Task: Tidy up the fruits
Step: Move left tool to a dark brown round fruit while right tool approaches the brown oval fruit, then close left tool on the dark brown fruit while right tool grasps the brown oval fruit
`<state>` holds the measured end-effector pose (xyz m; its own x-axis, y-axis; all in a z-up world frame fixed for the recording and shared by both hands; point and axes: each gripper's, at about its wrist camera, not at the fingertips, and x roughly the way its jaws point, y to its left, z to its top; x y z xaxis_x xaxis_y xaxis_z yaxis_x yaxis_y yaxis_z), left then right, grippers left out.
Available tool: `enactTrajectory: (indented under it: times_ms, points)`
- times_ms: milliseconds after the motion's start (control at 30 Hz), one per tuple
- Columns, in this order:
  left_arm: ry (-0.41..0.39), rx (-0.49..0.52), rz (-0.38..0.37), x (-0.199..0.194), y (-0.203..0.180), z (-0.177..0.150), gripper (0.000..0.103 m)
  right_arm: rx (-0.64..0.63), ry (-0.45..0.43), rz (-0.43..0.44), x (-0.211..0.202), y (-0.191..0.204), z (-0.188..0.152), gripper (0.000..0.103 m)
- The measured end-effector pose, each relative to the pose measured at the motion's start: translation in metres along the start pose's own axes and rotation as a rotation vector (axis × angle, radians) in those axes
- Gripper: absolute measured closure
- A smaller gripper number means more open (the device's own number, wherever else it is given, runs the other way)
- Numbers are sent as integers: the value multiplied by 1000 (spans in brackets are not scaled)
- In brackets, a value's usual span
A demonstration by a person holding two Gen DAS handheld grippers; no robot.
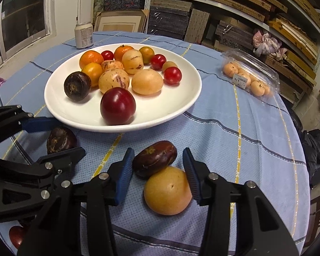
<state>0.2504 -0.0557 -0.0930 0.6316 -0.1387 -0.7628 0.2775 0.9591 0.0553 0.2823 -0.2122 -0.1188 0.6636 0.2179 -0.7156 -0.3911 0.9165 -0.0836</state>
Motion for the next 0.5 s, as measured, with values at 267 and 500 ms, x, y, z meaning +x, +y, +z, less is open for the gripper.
enactTrajectory:
  times_ms: [267,500]
  points:
    - [-19,12,3,-3,-4,0,60,-9,8,-11,4,1,0,60]
    - [-24,13,-2,-3,-4,1,60,-2,5,-14,3,0,0,63]
